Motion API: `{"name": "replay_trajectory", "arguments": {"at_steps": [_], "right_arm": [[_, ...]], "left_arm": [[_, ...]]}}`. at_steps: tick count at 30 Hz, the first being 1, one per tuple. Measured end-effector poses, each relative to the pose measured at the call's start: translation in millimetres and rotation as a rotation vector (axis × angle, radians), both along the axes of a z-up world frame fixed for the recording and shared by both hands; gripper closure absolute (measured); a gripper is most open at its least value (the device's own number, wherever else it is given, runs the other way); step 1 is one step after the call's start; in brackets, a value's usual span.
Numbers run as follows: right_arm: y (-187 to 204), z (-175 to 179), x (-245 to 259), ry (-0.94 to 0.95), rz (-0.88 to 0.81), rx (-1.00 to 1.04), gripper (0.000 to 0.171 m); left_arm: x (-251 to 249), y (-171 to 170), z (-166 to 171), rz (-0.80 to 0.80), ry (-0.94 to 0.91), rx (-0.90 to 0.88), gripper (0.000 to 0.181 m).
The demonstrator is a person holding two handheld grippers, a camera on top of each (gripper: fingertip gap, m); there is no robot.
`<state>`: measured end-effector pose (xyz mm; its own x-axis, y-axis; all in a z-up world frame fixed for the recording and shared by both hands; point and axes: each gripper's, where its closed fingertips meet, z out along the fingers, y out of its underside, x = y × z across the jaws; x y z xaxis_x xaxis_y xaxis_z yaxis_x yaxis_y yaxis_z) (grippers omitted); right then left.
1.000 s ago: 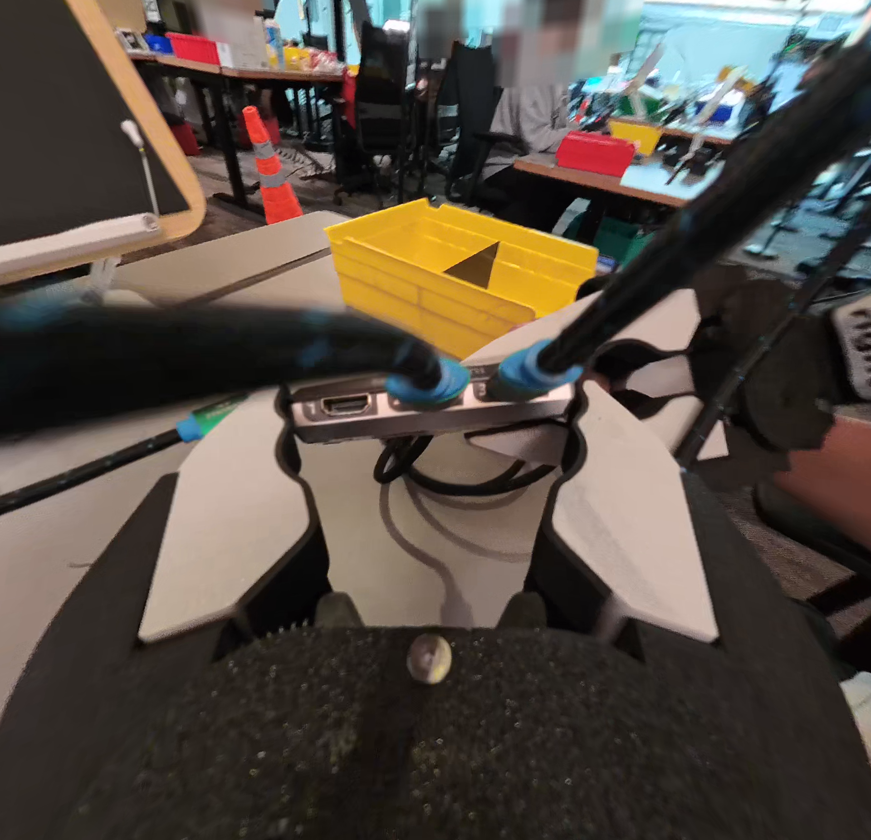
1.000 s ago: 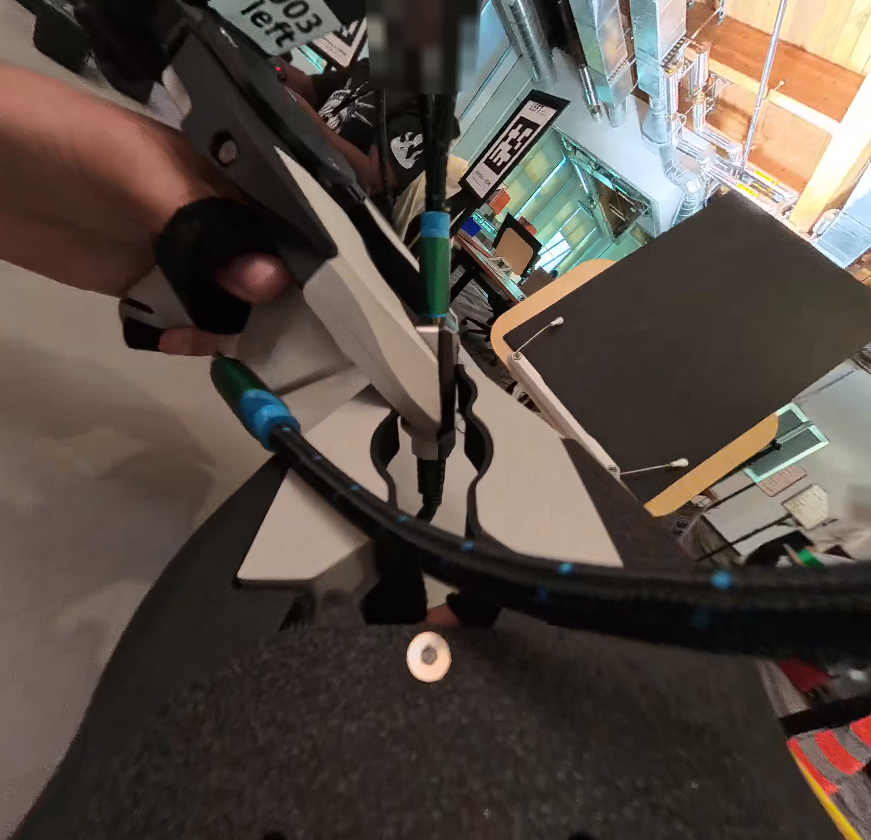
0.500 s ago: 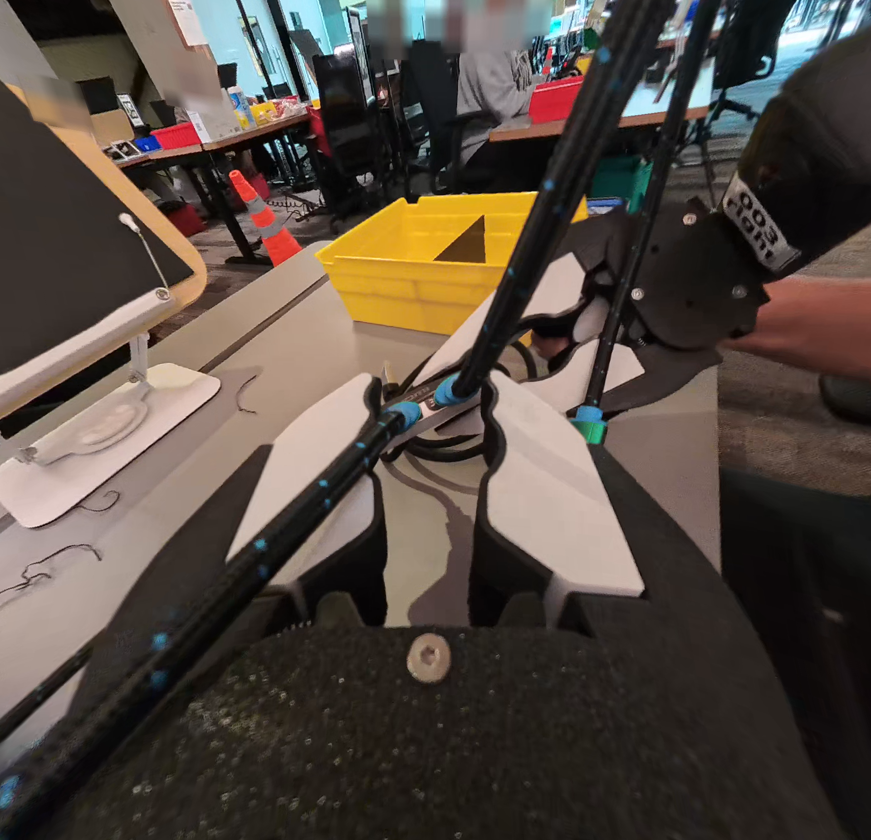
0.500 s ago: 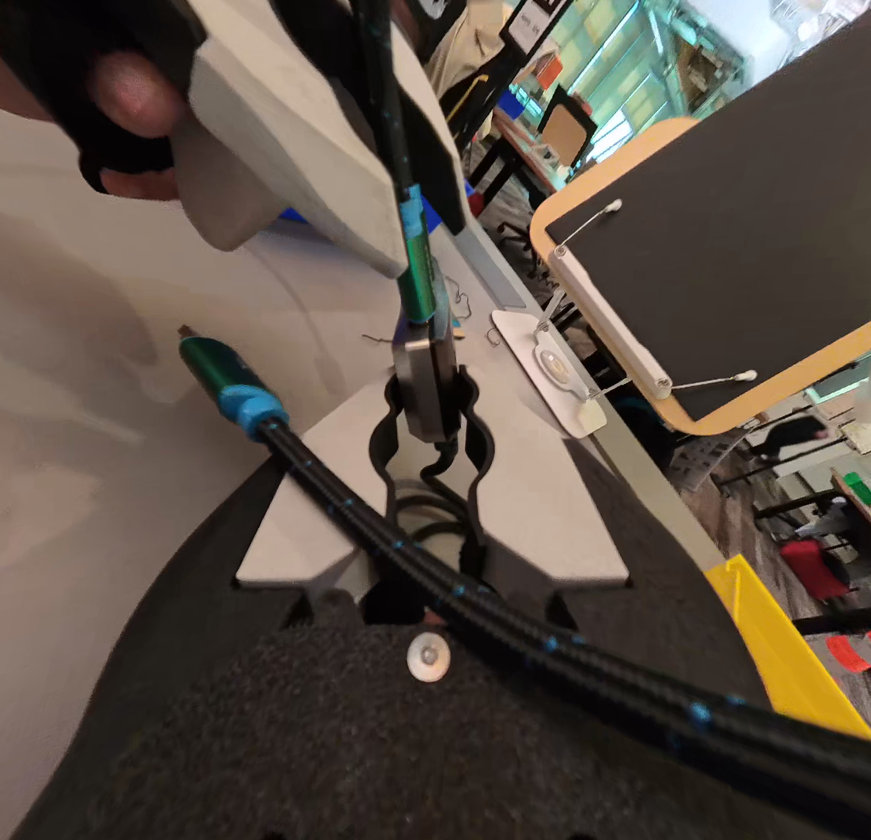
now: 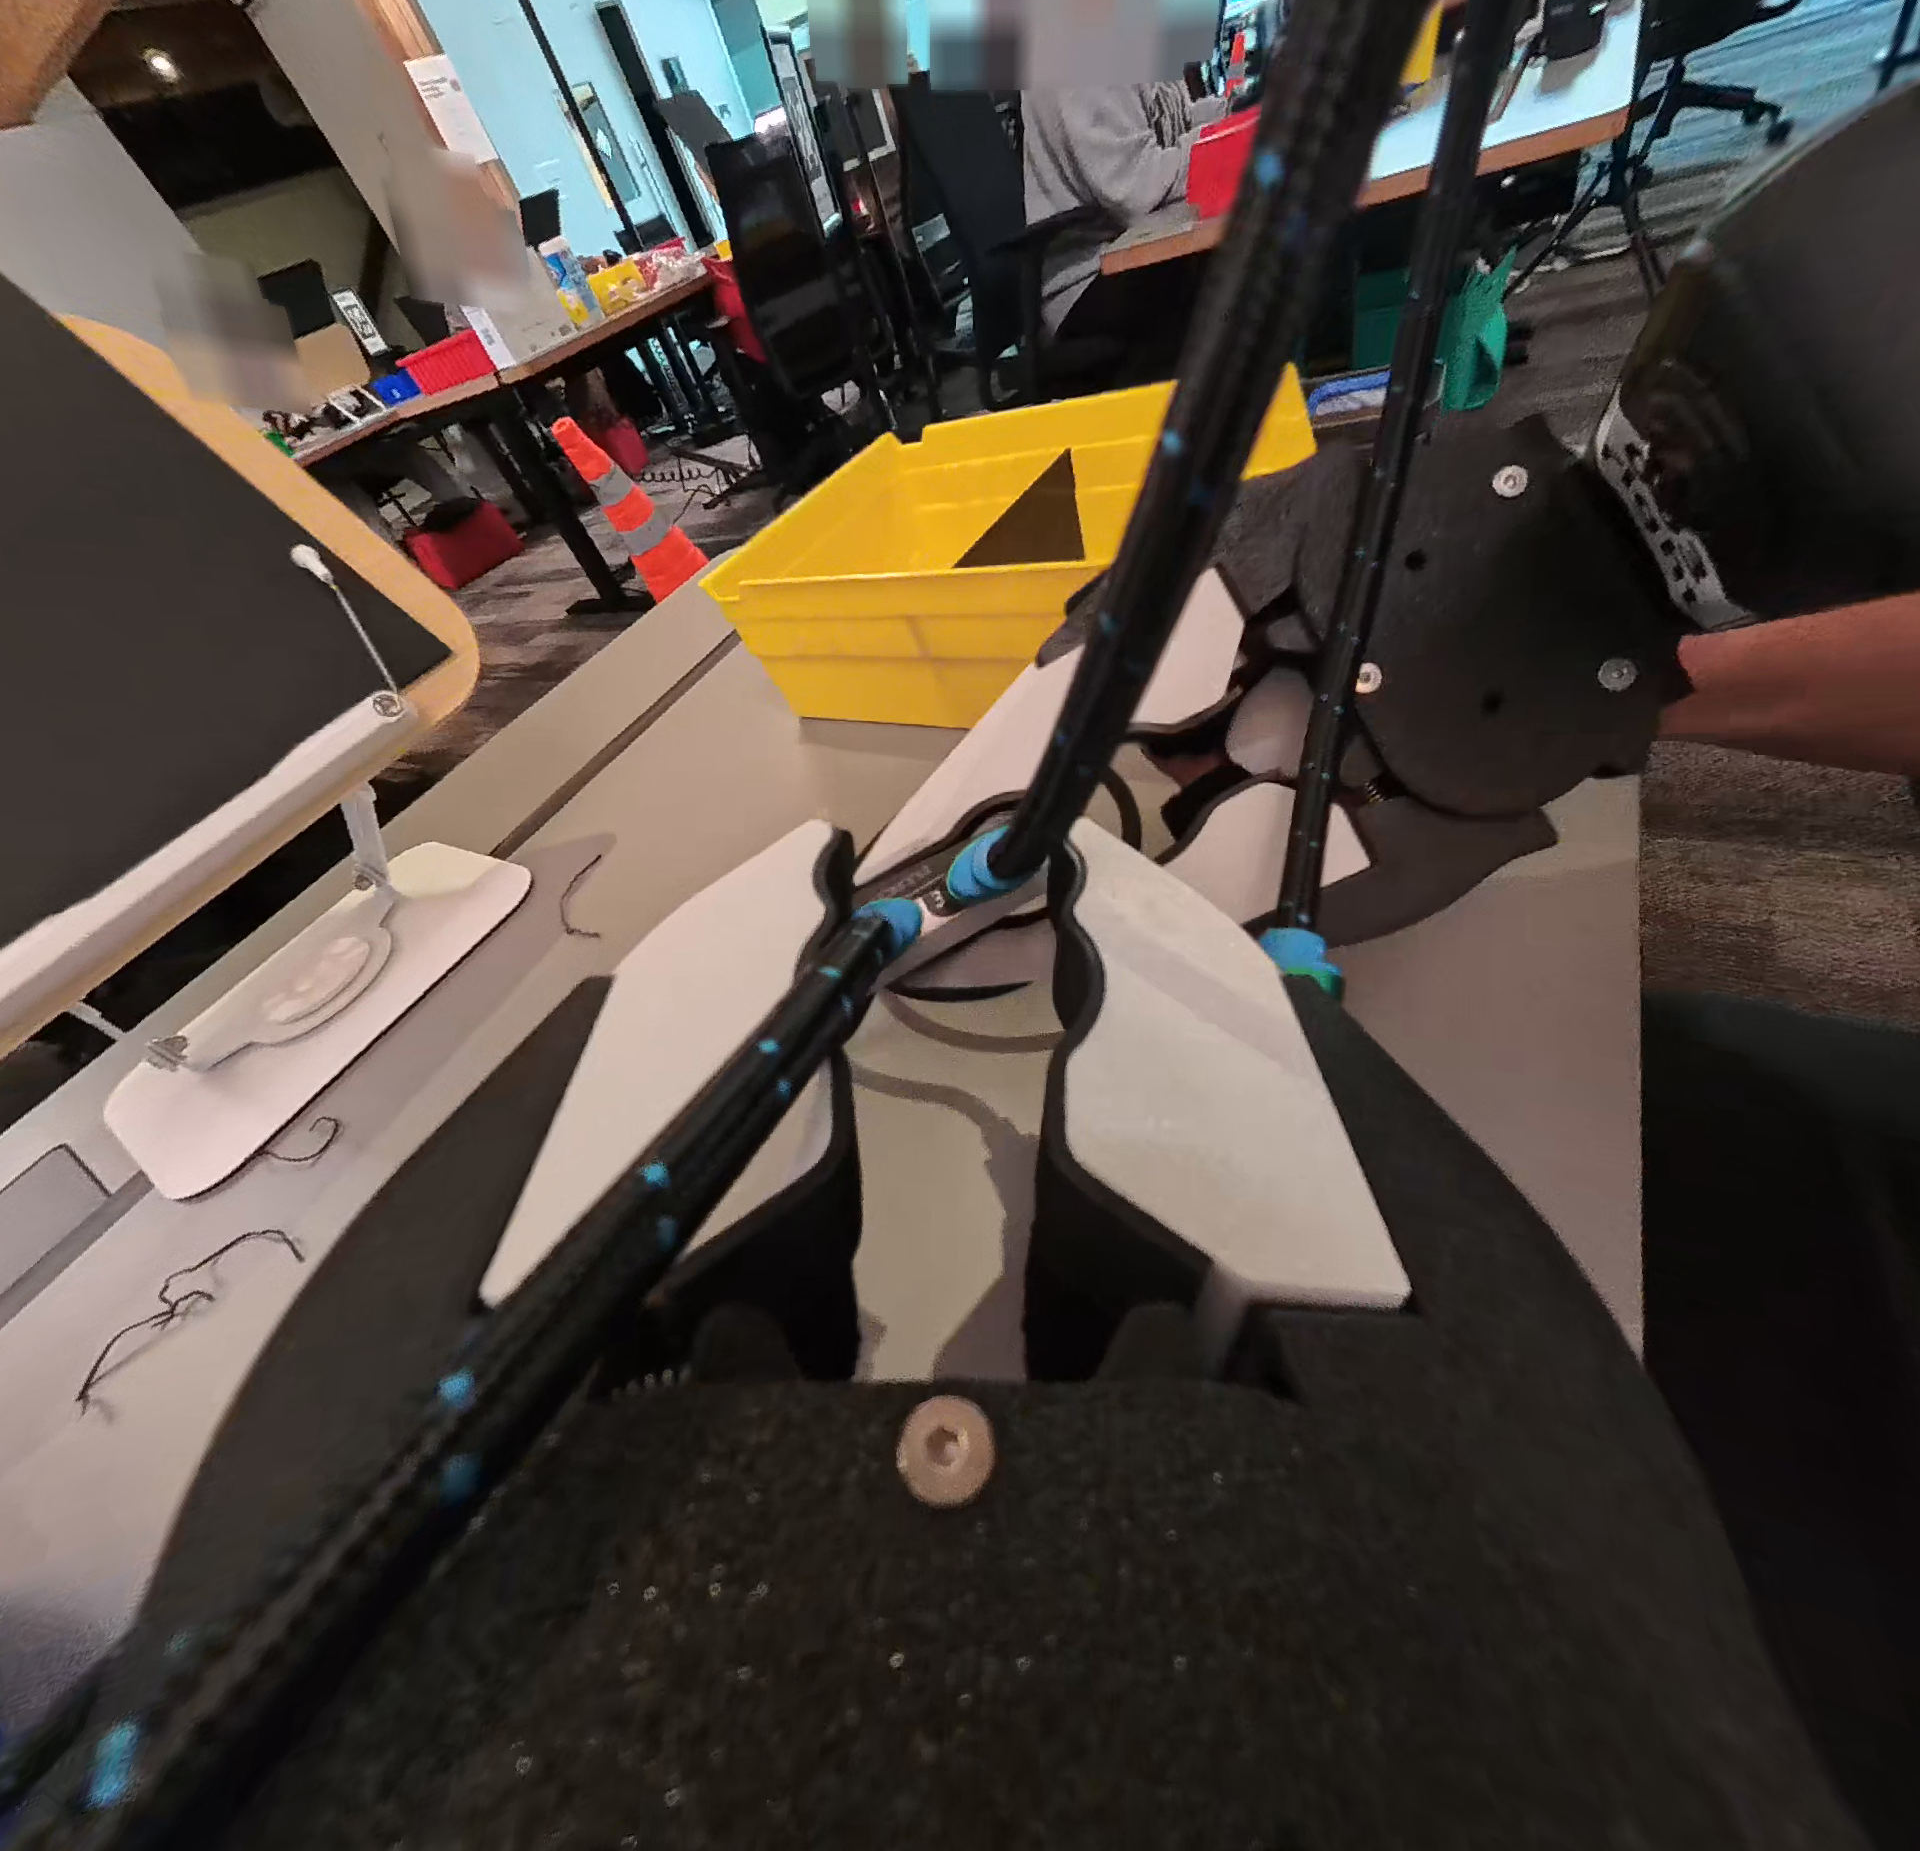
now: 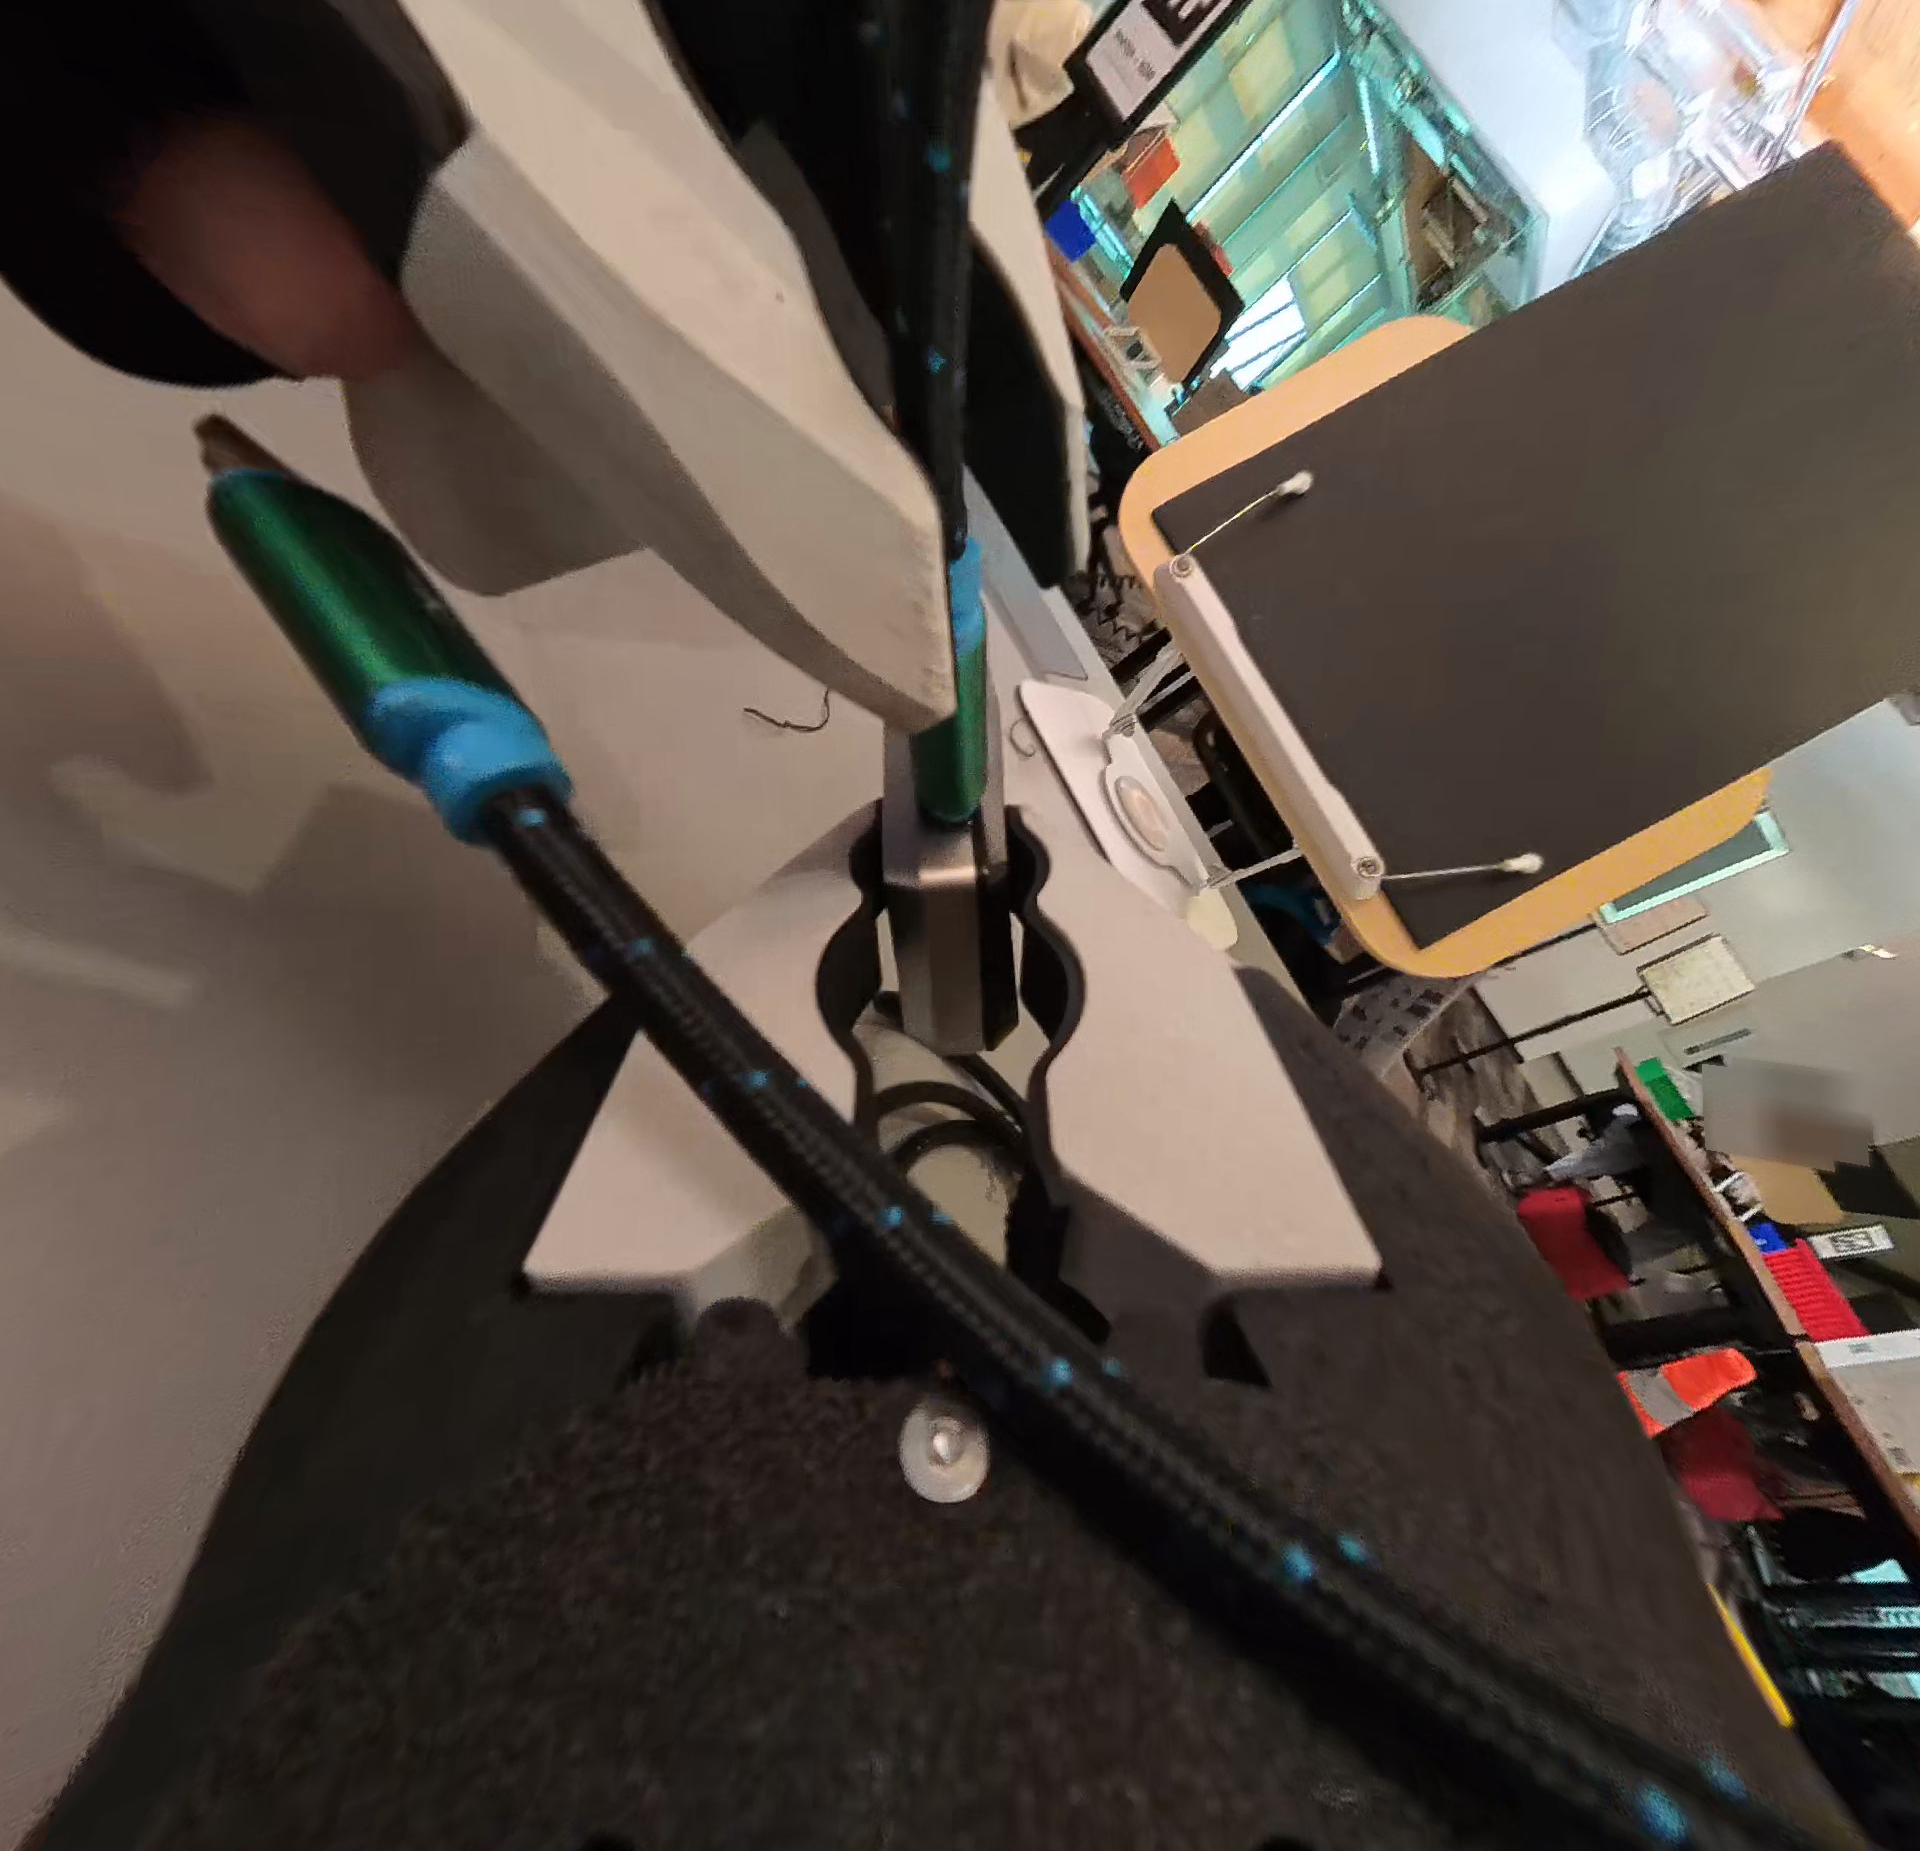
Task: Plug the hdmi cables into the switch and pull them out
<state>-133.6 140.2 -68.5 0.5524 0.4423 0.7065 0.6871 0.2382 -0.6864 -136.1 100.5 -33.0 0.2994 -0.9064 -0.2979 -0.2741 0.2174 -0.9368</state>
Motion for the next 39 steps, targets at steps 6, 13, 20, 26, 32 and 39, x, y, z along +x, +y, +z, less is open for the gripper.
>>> {"name": "replay_trajectory", "arguments": {"at_steps": [6,13,20,26,32,39], "right_arm": [[9.1,-8.6,10.3,-0.097,-0.072,0.166,0.152],[10.1,-21.9,15.9,-0.144,-0.080,0.212,0.152],[9.1,-28.9,4.5,-0.159,-0.064,0.208,0.151],[8.3,-28.3,0.7,-0.148,-0.065,0.198,0.152],[11.7,-29.5,3.5,-0.176,-0.091,0.203,0.152],[16.8,-28.8,3.1,-0.165,-0.118,0.181,0.151]], "left_arm": [[-19.4,4.4,-20.1,0.072,-0.074,-0.153,0.146],[-28.6,12.5,-44.9,0.092,-0.189,-0.371,0.160],[-23.4,15.2,-47.3,0.148,-0.173,-0.155,0.157],[-24.8,19.1,-40.3,0.189,-0.236,-0.098,0.162],[-23.9,23.3,-43.8,0.197,-0.206,-0.181,0.162],[-27.8,25.7,-43.0,0.228,-0.234,-0.281,0.163]]}}
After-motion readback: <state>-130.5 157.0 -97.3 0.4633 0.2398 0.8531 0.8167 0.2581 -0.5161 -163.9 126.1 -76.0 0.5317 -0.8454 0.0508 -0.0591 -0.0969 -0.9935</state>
